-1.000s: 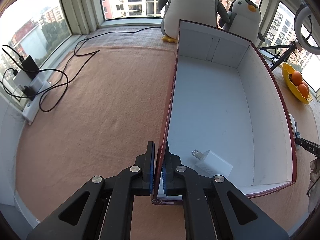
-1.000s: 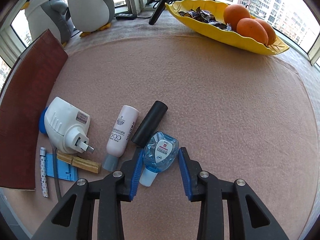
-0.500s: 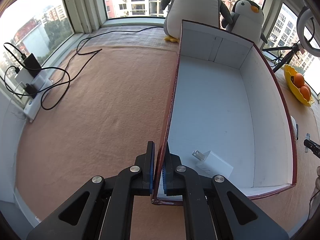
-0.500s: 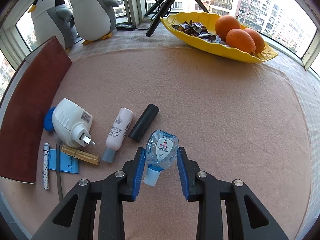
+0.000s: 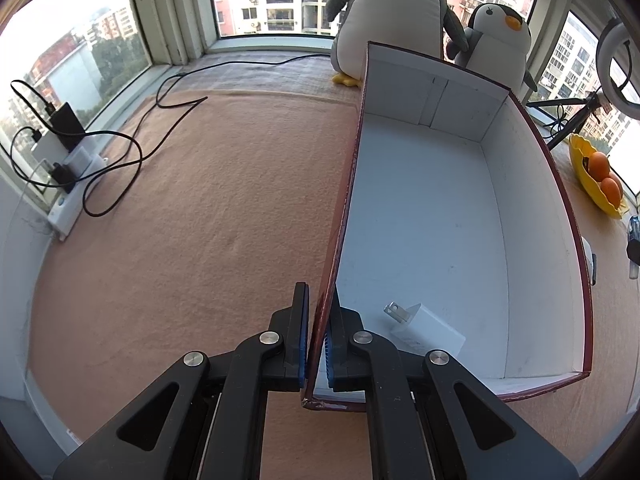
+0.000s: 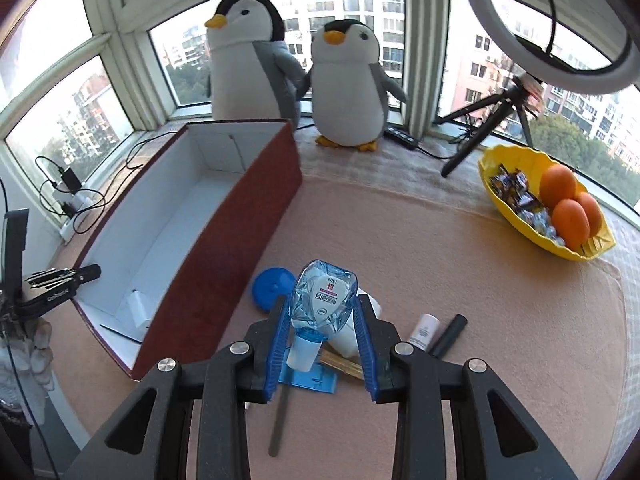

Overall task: Organize rigid objects
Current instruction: 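Lift the sanitizer bottle into the box and open the right tool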

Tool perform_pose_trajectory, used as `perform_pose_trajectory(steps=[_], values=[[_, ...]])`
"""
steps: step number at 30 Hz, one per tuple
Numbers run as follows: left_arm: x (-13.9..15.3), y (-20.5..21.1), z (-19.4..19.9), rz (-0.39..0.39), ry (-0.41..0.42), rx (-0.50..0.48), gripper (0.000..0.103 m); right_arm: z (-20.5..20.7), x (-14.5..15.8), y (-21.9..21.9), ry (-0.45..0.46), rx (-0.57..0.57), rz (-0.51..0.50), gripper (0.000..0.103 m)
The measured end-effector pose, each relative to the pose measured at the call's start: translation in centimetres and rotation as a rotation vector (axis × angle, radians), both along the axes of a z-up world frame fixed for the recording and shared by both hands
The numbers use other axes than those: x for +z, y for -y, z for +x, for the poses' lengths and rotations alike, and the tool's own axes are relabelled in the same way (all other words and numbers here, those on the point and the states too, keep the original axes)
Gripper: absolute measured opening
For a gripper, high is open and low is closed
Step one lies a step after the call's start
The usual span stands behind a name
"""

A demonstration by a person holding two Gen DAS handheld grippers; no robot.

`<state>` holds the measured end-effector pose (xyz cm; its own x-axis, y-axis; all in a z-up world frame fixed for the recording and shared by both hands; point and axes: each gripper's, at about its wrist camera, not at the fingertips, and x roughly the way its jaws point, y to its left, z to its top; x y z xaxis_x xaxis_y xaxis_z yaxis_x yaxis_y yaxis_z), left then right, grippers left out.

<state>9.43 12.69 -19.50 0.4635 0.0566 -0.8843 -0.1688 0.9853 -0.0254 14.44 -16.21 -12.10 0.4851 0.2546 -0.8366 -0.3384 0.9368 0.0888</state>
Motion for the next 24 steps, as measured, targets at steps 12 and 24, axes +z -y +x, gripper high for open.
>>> perform_pose_trajectory(steps=[12,24], values=[[0.0,0.0,0.1,-0.004,-0.001,0.029,0.006,-0.8,0.5,-9.7,0.004,0.257,0.006,0.029],[-0.3,0.0,0.7,0.0,-0.034,-0.001,0.006,-1.1,-1.2,-12.6,-0.039,0.317,-0.011,0.03]])
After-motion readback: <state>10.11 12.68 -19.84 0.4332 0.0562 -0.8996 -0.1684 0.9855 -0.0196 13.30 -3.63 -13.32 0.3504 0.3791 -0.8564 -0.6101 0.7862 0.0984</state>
